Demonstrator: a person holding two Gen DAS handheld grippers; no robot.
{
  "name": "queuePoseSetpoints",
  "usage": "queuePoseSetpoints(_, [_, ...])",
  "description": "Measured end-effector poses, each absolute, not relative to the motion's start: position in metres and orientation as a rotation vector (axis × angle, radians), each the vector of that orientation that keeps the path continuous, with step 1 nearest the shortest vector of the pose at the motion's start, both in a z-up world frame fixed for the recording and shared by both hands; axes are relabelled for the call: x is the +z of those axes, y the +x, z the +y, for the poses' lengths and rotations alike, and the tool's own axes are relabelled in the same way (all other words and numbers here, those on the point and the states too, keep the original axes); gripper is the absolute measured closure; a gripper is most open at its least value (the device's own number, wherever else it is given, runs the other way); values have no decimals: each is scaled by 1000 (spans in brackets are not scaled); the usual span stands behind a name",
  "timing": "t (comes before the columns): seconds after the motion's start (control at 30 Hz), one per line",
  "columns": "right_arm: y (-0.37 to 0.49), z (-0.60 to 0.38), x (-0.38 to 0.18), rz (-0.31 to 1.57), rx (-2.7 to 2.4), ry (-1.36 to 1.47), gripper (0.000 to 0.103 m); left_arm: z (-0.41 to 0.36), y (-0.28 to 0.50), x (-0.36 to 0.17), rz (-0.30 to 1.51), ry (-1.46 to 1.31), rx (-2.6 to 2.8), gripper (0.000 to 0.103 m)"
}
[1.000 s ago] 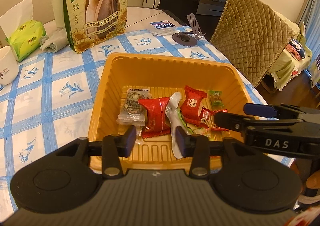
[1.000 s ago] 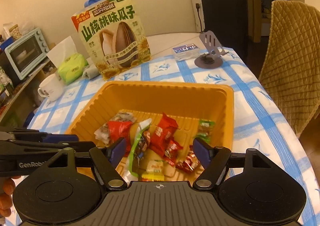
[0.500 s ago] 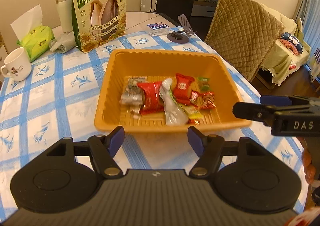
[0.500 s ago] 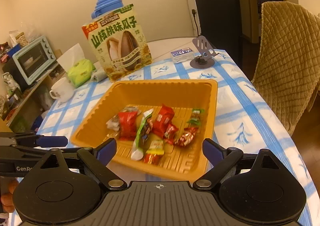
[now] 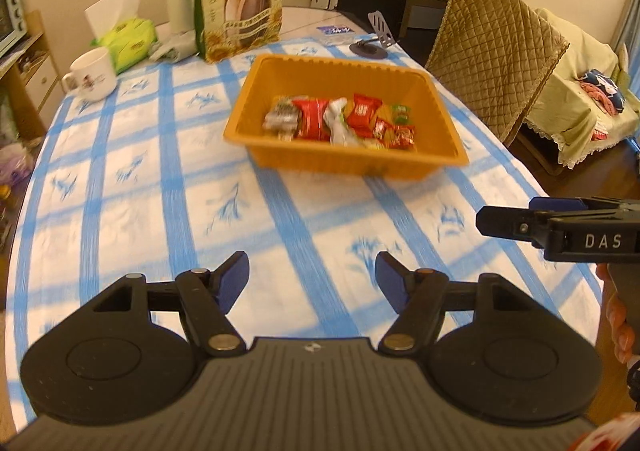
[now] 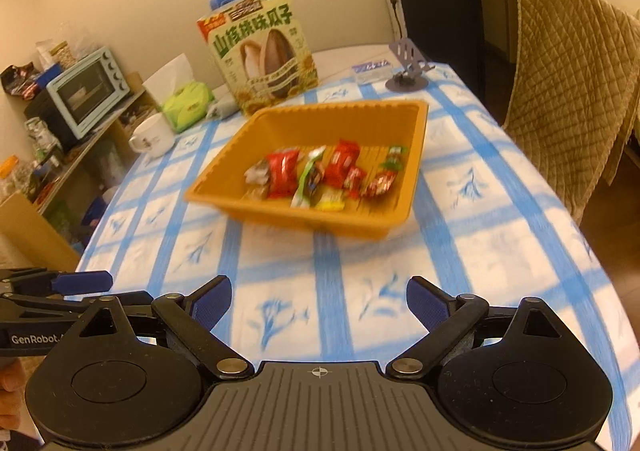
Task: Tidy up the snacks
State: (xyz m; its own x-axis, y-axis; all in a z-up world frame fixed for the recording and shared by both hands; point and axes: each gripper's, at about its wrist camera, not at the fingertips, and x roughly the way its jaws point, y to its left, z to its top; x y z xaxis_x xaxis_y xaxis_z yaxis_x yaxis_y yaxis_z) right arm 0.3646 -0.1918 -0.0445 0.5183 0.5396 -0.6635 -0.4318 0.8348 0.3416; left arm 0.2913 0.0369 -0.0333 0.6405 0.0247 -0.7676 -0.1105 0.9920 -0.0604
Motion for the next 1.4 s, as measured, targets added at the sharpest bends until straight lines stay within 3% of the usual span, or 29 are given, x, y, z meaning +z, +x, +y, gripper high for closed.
queuePoseSetpoints(0.63, [272,-224,-45,906,702,23,9,-13,178,-36,912,-201,168,35])
queuePoseSetpoints(1.4, [244,-239,-50,949,744,-21,9,-36,147,-30,901,-231,201,35])
